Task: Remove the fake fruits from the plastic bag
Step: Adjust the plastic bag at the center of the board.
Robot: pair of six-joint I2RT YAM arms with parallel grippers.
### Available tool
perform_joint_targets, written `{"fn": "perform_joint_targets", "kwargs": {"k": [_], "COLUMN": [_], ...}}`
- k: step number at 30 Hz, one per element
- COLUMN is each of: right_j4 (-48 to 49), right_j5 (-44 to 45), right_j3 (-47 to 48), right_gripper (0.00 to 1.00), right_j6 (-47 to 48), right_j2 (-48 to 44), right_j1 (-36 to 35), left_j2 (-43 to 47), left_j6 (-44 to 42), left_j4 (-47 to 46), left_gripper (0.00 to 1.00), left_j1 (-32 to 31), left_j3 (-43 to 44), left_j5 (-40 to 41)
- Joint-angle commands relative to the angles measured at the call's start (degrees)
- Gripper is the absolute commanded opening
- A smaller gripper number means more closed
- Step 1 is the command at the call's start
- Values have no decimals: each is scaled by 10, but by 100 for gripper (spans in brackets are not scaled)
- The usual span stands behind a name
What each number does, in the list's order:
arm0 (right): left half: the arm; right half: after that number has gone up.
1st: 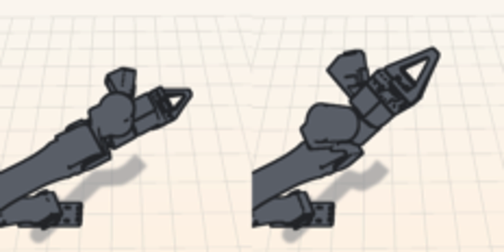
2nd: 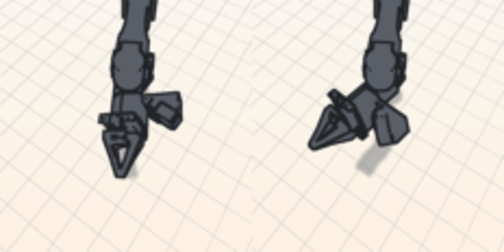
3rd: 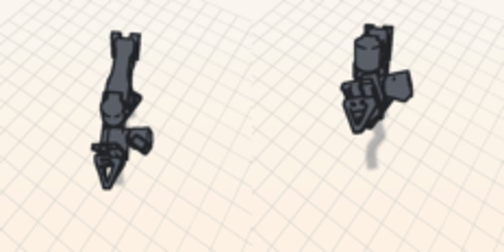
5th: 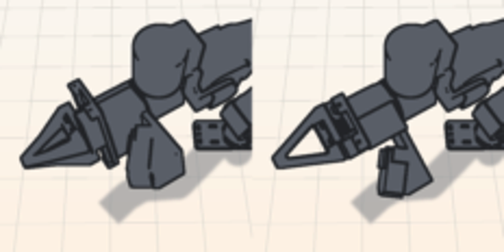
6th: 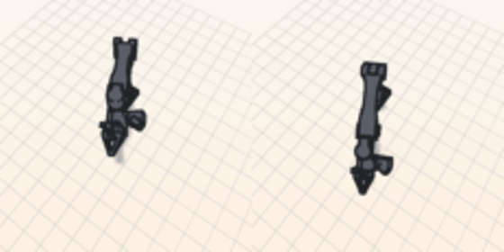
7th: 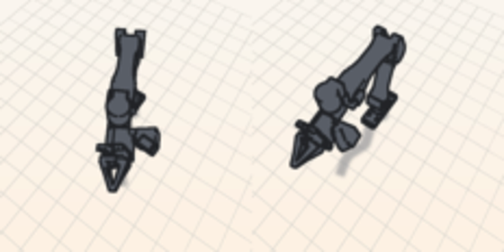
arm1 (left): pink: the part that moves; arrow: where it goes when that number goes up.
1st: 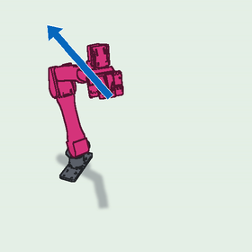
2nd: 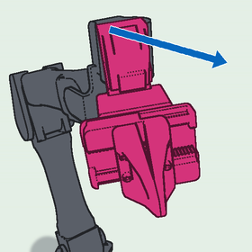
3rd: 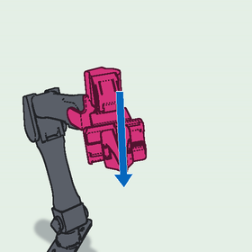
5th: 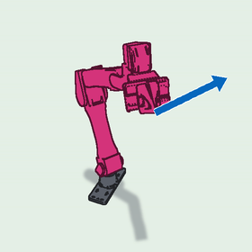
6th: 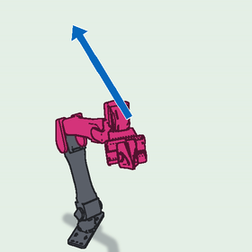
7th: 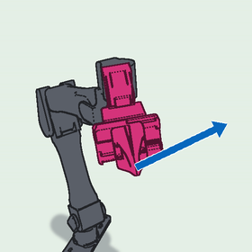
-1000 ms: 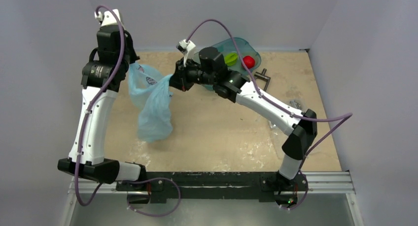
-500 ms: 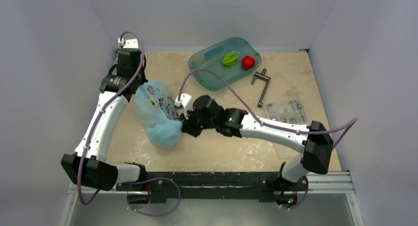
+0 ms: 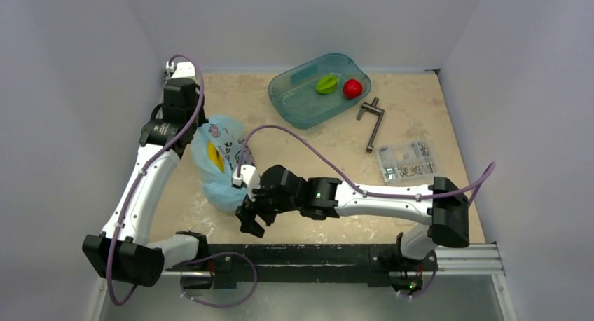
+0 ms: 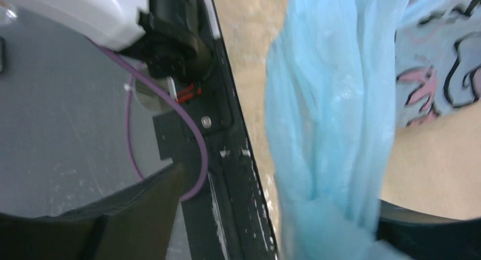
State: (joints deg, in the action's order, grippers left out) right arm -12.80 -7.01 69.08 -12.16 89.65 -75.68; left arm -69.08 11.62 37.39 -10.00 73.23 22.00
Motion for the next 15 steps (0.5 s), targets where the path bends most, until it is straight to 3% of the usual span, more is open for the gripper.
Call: {"fn": "perform_joint_targets", "kwargs": {"k": [1, 5, 11, 15], "right_j4": [72, 106, 93, 93], "right_j5": [-10, 38, 145, 130], "right_j3": [40, 45, 45, 59], "right_gripper": [83, 98, 99, 99], "right_j6": [-47, -86, -106, -123], "right_j2": [-41, -70, -104, -93], "right_j1": [2, 5, 36, 89], "left_j2": [21, 29, 37, 42], "left_j6": [-15, -17, -17, -17], "left_j4": [-33, -34, -35, -37], "left_gripper": [0, 0, 0, 0], "left_j1": [5, 5, 5, 5], "left_j3": [-3, -3, -5, -7], "left_j5": [-30, -58, -76, -82]}}
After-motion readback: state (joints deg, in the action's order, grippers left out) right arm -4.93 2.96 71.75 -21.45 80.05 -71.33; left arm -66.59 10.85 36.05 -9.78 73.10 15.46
